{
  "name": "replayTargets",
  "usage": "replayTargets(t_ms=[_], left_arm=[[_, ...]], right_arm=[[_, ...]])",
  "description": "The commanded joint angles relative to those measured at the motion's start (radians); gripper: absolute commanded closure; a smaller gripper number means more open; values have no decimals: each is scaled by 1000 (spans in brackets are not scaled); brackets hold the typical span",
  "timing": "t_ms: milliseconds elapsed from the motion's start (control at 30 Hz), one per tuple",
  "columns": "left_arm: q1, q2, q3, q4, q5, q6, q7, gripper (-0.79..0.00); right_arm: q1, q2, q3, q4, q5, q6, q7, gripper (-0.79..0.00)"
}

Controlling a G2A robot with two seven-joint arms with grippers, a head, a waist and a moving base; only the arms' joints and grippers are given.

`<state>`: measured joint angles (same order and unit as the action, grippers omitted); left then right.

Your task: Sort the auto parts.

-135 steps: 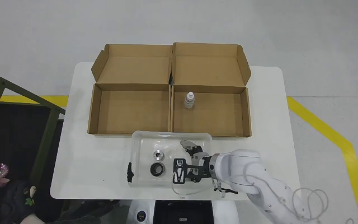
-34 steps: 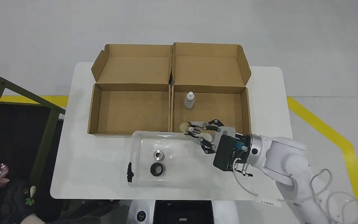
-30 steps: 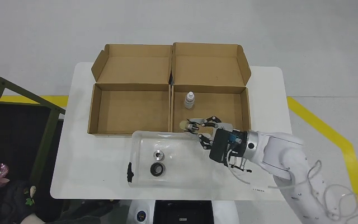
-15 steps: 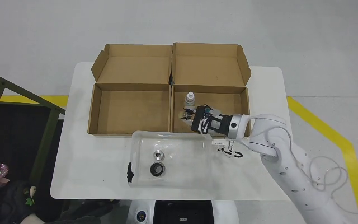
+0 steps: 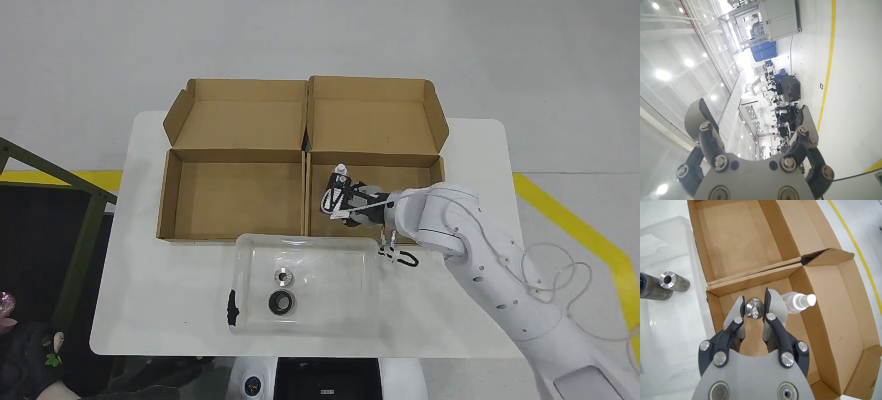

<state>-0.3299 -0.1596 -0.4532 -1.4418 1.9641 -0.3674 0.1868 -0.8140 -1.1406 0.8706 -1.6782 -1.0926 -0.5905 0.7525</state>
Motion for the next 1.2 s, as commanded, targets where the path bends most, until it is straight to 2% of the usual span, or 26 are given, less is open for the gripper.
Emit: replayTargets(t_ms=[0,433,900,967,1100,1167], left_arm=[[0,0,0,0,0,0,0,-785],[0,0,0,0,0,0,0,-785],[0,0,0,0,0,0,0,-785],[0,0,0,0,0,0,0,-785],[0,0,0,0,0,0,0,-785],[0,0,0,0,0,0,0,-785]], right_arm=[[22,-8,-21,24,14,12,24,0],[101,-49,-114,152,33,77,142,0],[127,-73,-143,200,21,115,181,0],[128,-75,-145,204,19,116,188,-46],[129,-78,-146,206,18,115,192,-188],[129,-79,-146,206,17,113,194,-209]])
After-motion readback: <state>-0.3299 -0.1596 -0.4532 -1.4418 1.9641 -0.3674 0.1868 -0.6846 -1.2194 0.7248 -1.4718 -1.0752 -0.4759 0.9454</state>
